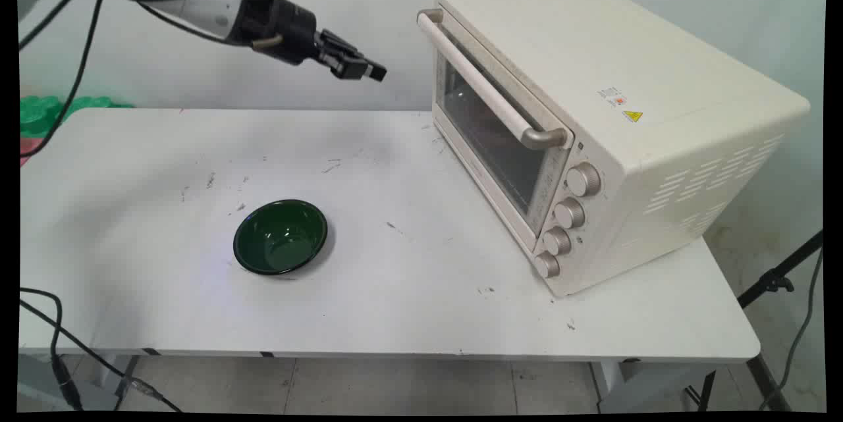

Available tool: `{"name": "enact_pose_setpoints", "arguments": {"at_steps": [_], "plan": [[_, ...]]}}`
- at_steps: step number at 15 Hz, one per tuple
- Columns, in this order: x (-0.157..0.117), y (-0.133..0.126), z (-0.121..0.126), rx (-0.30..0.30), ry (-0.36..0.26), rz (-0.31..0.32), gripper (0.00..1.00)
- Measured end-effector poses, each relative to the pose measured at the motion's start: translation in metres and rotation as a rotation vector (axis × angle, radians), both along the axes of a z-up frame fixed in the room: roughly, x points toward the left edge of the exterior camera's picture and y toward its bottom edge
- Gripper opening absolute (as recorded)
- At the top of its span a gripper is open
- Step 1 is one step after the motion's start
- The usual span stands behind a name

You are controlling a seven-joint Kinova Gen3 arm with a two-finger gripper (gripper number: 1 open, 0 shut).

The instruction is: Open the oven

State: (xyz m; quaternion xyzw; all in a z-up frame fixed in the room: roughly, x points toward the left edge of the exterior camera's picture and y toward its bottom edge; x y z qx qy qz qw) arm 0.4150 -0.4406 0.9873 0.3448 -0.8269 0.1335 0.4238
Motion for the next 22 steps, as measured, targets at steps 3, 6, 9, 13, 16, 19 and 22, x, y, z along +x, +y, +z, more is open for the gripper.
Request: {"name": "enact_pose_setpoints", "arguments": {"at_steps": [3, 6, 9, 13, 16, 19, 22], "plan": [[-0.004, -0.002, 0.019, -0.01, 0.008, 0.004, 0.0], [-0.01, -0.004, 0.037, -0.019, 0.012, 0.01, 1.0], [-0.018, -0.007, 0.05, -0.024, 0.011, 0.015, 1.0], [-0.034, -0.015, 0.068, -0.032, -0.001, 0.021, 1.0], [-0.048, -0.023, 0.076, -0.036, -0.013, 0.02, 1.0], [-0.066, -0.034, 0.08, -0.033, -0.029, 0.017, 1.0], [-0.082, -0.045, 0.077, -0.028, -0.052, 0.009, 0.0]]}}
